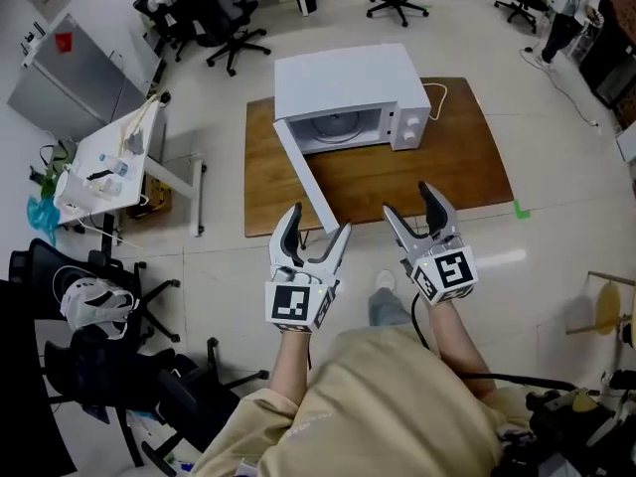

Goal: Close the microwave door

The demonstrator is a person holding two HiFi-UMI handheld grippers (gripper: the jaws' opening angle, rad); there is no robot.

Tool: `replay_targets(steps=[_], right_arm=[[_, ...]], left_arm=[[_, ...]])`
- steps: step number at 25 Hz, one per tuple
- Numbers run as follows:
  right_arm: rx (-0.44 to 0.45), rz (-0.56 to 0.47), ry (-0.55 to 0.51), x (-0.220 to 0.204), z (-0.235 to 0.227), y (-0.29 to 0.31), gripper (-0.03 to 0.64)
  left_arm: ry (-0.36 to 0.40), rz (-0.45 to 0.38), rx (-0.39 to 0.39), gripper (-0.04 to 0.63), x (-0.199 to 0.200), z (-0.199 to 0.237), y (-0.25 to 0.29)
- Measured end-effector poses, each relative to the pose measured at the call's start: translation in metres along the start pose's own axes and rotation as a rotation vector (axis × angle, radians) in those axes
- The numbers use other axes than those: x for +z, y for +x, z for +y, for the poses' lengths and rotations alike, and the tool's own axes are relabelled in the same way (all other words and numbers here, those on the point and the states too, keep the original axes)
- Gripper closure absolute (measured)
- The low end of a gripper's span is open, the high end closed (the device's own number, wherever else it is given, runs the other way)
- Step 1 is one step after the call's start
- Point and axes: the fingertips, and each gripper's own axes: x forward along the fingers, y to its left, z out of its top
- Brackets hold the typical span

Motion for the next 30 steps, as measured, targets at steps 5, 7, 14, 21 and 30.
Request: replay_targets(steps=[5, 7, 14, 21, 30], right_arm=[[0.022, -0.050, -0.048, 0.013, -0.041, 0.020, 0.302], [0.035, -0.055, -0.056, 0.012, -0.053, 0.028, 0.304], [0.077, -0.040, -0.097, -0.007, -0.108, 0.061, 0.305], [0.084, -0.004, -0.040, -0.022, -0.167, 0.087, 0.307], [0.040, 0.011, 0.072, -0.031, -0.168, 0.136, 0.308]], left_arm=[[0.015, 0.012, 0.030, 0.232, 0.000, 0.003, 0.051], [0.026, 0.019, 0.046, 0.232, -0.007, 0.008, 0.064], [-0.044, 0.279, 0.011, 0.239, -0.088, 0.060, 0.102], [-0.597, 0.455, -0.030, 0.279, -0.180, 0.072, 0.089], [-0.792, 0.680, -0.025, 0.406, -0.244, 0.107, 0.093]])
